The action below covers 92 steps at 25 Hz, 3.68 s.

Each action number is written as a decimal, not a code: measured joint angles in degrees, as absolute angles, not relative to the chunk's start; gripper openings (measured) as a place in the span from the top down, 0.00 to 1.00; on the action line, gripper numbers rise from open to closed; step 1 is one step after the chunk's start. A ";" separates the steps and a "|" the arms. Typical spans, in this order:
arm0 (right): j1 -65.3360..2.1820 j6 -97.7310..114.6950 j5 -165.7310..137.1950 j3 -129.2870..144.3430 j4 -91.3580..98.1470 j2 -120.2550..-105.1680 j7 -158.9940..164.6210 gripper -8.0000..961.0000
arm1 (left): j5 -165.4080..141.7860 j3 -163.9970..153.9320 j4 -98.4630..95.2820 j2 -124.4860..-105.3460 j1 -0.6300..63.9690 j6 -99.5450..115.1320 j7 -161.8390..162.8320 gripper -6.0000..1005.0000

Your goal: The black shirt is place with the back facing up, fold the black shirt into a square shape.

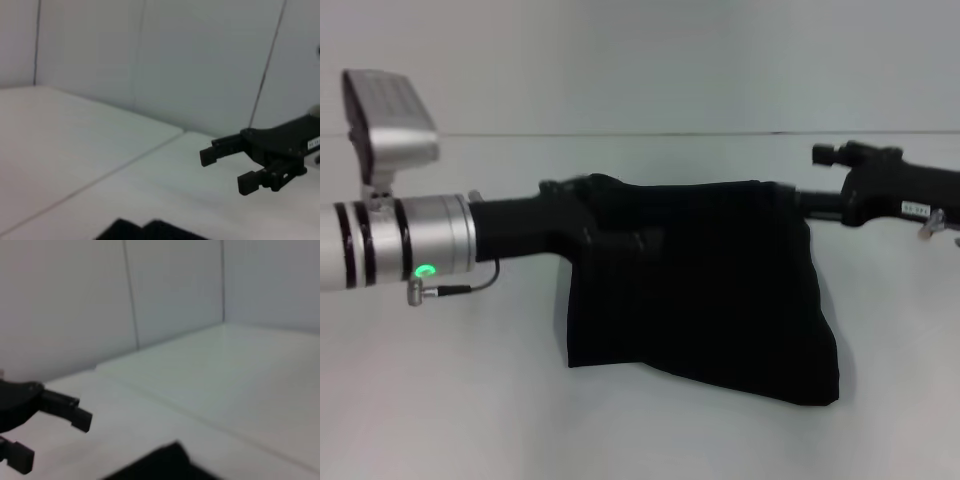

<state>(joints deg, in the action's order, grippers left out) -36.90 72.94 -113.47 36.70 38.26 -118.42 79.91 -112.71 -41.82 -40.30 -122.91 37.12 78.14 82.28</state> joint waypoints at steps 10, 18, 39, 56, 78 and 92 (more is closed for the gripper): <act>-37.40 76.21 -118.28 40.00 38.63 -116.62 84.91 0.05 | -120.88 -43.72 -40.50 -122.42 39.77 77.56 89.42 0.05; -37.55 76.59 -118.17 39.71 39.30 -116.62 86.05 0.05 | -120.67 -43.51 -40.52 -122.43 39.81 77.49 89.53 0.05; -37.35 76.50 -118.21 39.62 39.38 -115.94 86.13 0.05 | -121.00 -43.59 -40.08 -122.47 39.82 75.96 89.27 0.05; -37.41 76.44 -118.04 39.64 39.37 -115.83 86.14 0.05 | -121.03 -43.68 -39.95 -122.57 39.82 76.26 89.56 0.05; -37.65 76.30 -118.19 39.95 39.37 -115.54 86.90 0.05 | -121.06 -43.67 -39.90 -122.63 39.65 76.56 90.33 0.05; -37.79 76.09 -119.60 40.26 38.71 -115.34 87.69 0.05 | -121.21 -43.68 -39.90 -122.75 39.32 76.51 91.08 0.05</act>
